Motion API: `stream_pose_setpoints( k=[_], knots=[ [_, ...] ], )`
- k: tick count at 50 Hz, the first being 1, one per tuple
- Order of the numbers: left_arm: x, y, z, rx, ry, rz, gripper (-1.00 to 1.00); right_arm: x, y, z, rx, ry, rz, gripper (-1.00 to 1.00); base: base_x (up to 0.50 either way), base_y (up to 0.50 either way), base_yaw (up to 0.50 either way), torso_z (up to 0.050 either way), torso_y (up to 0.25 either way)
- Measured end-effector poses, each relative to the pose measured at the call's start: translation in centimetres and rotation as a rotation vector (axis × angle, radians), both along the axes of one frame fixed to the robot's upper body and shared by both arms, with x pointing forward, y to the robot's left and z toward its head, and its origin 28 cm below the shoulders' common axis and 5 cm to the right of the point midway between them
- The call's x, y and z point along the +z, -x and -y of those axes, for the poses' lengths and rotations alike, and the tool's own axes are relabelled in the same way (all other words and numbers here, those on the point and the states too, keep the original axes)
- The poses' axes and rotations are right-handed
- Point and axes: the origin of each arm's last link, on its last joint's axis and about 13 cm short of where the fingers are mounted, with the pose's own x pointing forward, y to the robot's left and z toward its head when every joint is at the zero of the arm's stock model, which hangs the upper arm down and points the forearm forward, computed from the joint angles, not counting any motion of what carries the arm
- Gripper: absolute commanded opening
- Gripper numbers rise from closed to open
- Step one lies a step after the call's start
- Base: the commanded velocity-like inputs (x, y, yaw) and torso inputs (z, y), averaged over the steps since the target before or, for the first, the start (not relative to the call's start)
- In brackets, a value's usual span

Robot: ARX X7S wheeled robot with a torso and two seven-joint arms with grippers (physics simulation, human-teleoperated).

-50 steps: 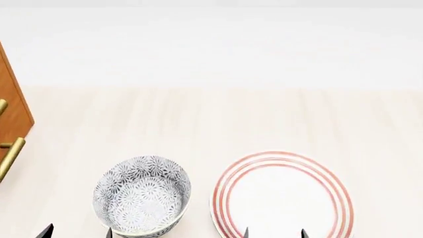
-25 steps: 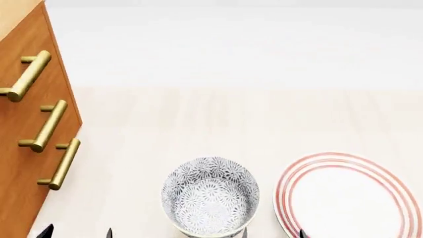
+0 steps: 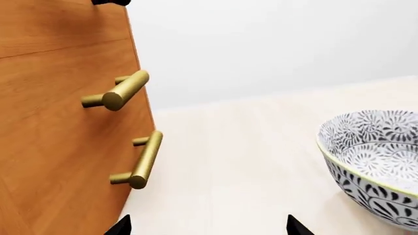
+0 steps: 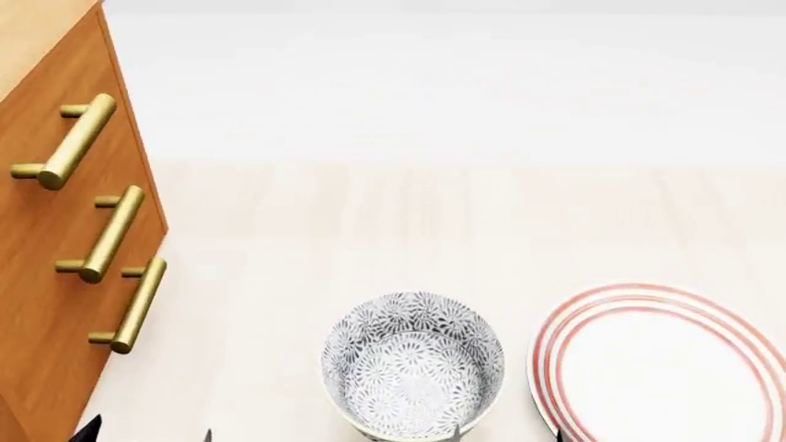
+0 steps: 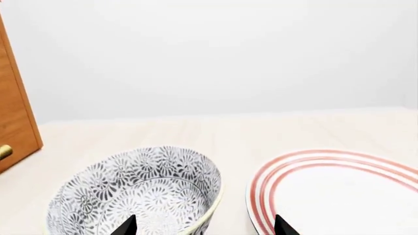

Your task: Open the top drawer of the cabinet.

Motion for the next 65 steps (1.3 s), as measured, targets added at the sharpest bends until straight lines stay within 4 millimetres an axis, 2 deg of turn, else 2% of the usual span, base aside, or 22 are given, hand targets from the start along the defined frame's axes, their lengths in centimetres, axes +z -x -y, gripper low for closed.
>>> stream_pose_setpoints(
  k=[16, 38, 50, 65],
  knots=[
    [1.6, -1.4, -0.2, -0.031, -0.288, -0.055, 1.00, 0.0, 0.0, 0.0, -0.004, -0.001, -0.001, 1.00, 0.00, 0.00, 0.00, 0.000, 0.000],
    [6.5, -4.1, -1.2, -0.031, -0.743, 0.018, 1.00, 0.0, 0.0, 0.1, -0.008, -0.005, -0.002, 1.00, 0.00, 0.00, 0.00, 0.000, 0.000],
    [7.7, -4.6, -1.7, -0.051, -0.955, 0.034, 1.00, -0.1, 0.0, 0.1, -0.006, -0.005, -0.001, 1.00, 0.00, 0.00, 0.00, 0.000, 0.000],
    [9.0, -4.9, -2.6, -0.051, -1.125, 0.040, 1.00, -0.1, 0.0, 0.0, -0.003, -0.005, -0.002, 1.00, 0.00, 0.00, 0.00, 0.000, 0.000]
  ],
)
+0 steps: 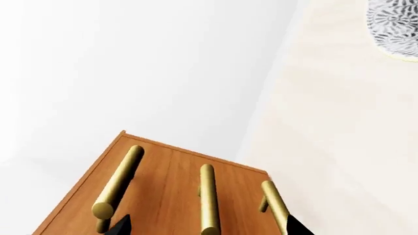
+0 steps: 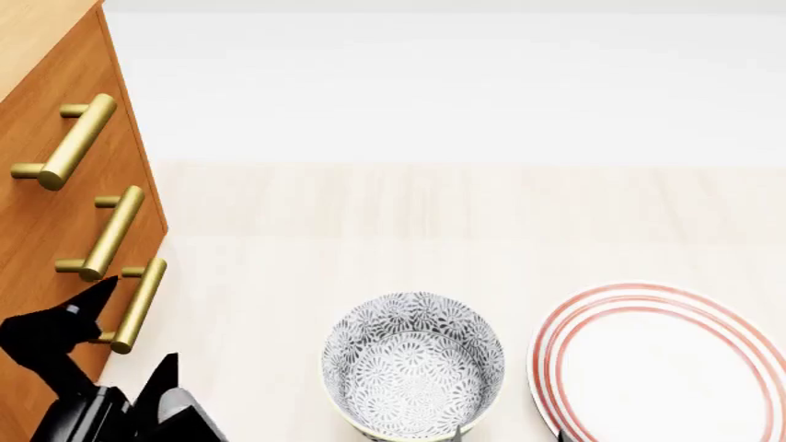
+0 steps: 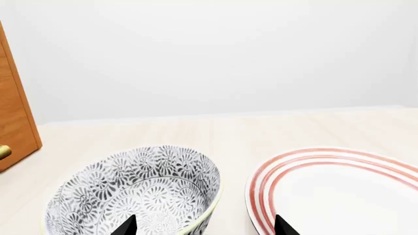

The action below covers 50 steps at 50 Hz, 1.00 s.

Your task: Open the top drawer of the cabinet.

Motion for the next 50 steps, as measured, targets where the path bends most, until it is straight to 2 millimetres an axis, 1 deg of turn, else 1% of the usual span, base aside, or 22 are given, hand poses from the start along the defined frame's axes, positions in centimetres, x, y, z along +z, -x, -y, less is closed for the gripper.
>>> stream_pose_setpoints(
  k=[21, 38, 50],
  knots=[
    [3.3, -1.3, -1.2, 0.027, -0.105, 0.050, 1.00, 0.0, 0.1, 0.0, 0.004, -0.001, -0.003, 1.00, 0.00, 0.00, 0.00, 0.000, 0.000],
    [6.4, -2.3, -2.3, 0.040, -0.178, 0.104, 1.00, 0.0, 0.0, 0.0, 0.002, -0.004, -0.008, 1.00, 0.00, 0.00, 0.00, 0.000, 0.000],
    [8.3, -2.7, -2.7, 0.040, -0.209, 0.126, 1.00, 0.0, 0.0, 0.0, 0.001, -0.006, -0.010, 1.00, 0.00, 0.00, 0.00, 0.000, 0.000]
  ],
)
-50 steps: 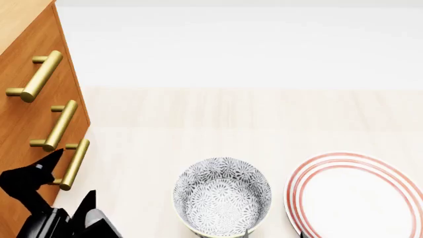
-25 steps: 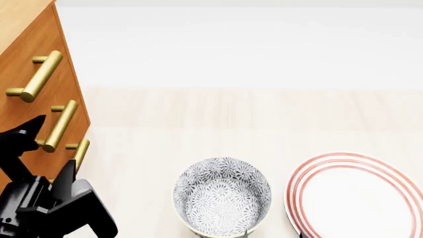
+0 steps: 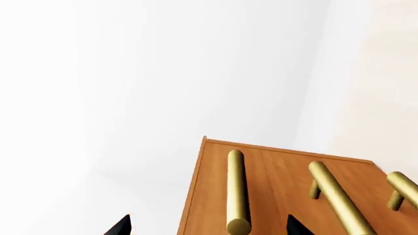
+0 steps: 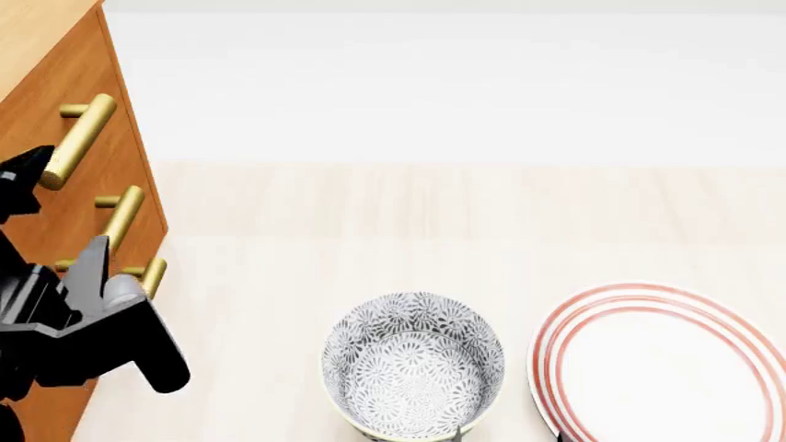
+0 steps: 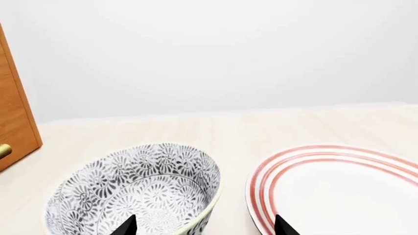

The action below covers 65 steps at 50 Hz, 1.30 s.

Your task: Open the top drawer of the cabinet.

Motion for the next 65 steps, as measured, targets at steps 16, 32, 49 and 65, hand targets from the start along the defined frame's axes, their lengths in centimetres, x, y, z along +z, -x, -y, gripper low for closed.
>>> stream_pose_setpoints(
  k=[16, 32, 49, 65],
  knots=[
    [1.3, -1.1, 0.0, -0.017, 0.006, -0.007, 1.00, 0.0, 0.1, 0.0, 0.004, 0.000, -0.001, 1.00, 0.00, 0.00, 0.00, 0.000, 0.000],
    [2.1, -2.5, 0.0, 0.034, 0.029, -0.027, 1.00, -0.1, 0.1, 0.0, 0.006, 0.001, -0.001, 1.00, 0.00, 0.00, 0.00, 0.000, 0.000],
    [2.4, -3.5, 0.2, 0.070, 0.019, -0.057, 1.00, -0.1, 0.1, 0.0, 0.007, 0.000, -0.001, 1.00, 0.00, 0.00, 0.00, 0.000, 0.000],
    [2.0, -4.5, 0.1, 0.094, 0.006, -0.083, 1.00, -0.1, 0.1, -0.1, 0.007, -0.002, -0.005, 1.00, 0.00, 0.00, 0.00, 0.000, 0.000]
  ],
)
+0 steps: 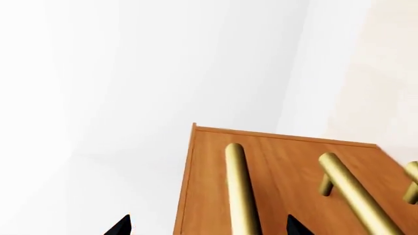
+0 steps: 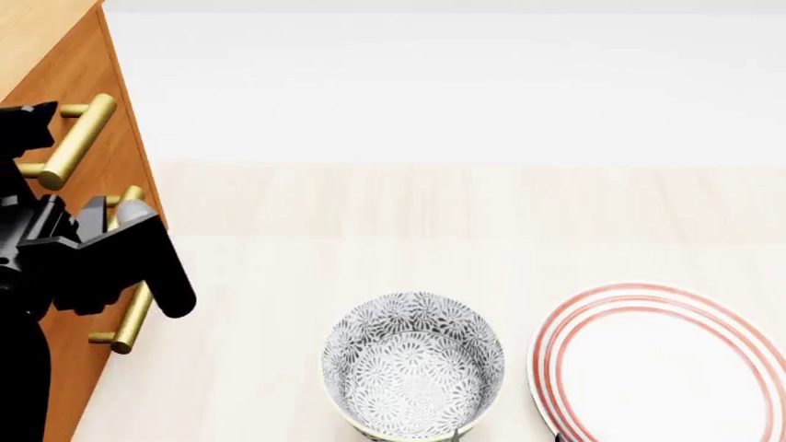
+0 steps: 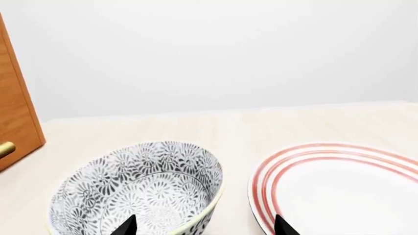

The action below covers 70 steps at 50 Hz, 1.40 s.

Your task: Open the top drawer of the cabinet.

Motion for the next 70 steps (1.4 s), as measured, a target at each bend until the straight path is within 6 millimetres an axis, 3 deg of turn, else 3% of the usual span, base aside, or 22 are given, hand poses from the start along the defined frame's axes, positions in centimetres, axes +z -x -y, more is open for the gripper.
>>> stream_pose_setpoints(
  k=[70],
  knots=[
    [-1.9, -2.6, -1.3, 0.078, -0.002, -0.022, 1.00, -0.2, -0.2, 0.1, -0.006, -0.011, -0.020, 1.00, 0.00, 0.00, 0.00, 0.000, 0.000]
  ],
)
